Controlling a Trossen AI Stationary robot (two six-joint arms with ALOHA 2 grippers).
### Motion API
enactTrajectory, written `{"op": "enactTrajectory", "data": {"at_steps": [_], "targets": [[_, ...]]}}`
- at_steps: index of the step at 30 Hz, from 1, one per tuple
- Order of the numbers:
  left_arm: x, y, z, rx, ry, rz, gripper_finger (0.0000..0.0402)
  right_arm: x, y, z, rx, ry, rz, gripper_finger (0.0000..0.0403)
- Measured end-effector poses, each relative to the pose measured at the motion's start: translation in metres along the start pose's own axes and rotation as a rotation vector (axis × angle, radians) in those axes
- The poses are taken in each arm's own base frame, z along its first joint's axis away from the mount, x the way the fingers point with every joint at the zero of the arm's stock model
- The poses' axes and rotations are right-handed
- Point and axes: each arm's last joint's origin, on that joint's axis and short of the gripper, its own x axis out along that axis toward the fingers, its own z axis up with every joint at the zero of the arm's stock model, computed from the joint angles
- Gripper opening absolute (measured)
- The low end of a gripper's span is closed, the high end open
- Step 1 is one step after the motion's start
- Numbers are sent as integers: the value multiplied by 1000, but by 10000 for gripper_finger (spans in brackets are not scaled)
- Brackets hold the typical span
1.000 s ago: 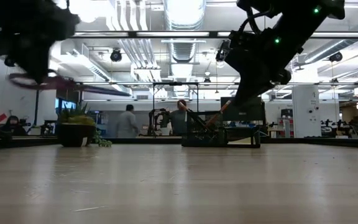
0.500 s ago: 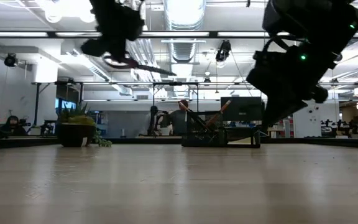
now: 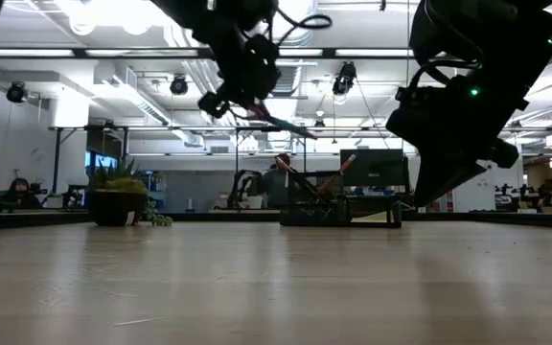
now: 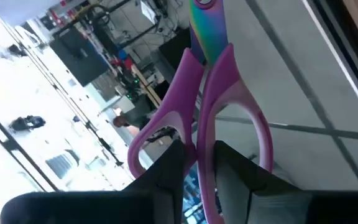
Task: Pick and place office supplies into organizer
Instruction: Put the purple scissors into the black desk organizer
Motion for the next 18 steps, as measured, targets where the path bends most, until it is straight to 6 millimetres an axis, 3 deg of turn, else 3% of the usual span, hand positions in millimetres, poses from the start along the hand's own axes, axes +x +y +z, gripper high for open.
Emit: {"op": "enactTrajectory", "data": {"at_steps": [10, 18], "targets": [[37, -16, 25, 82, 16, -25, 51, 0, 2, -4, -40, 136, 56, 8], [45, -18, 29, 156, -47, -20, 51, 0, 2, -4, -51, 142, 60, 8]]}}
